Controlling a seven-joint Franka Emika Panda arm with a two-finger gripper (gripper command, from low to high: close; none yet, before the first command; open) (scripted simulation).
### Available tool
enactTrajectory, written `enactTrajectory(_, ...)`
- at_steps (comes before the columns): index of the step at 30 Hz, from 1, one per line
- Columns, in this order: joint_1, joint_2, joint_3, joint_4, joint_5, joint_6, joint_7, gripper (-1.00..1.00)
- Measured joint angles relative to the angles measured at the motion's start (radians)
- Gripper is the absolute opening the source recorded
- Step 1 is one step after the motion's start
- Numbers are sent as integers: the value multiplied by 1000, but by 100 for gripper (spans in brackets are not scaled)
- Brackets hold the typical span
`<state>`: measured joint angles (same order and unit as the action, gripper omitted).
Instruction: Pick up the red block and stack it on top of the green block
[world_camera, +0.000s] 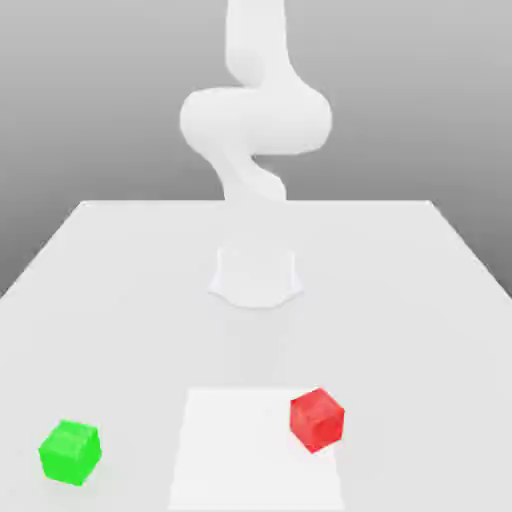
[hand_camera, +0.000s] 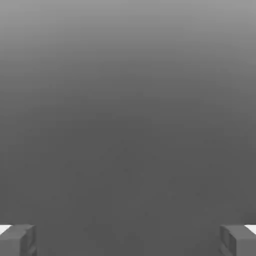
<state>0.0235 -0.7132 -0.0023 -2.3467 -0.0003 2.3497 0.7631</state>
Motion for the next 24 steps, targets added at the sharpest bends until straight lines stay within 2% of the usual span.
enactTrajectory(19, 153, 700, 19, -368, 2, 397, -299, 0)
enactTrajectory(24, 159, 881, 18, -373, -11, 539, -310, 0)
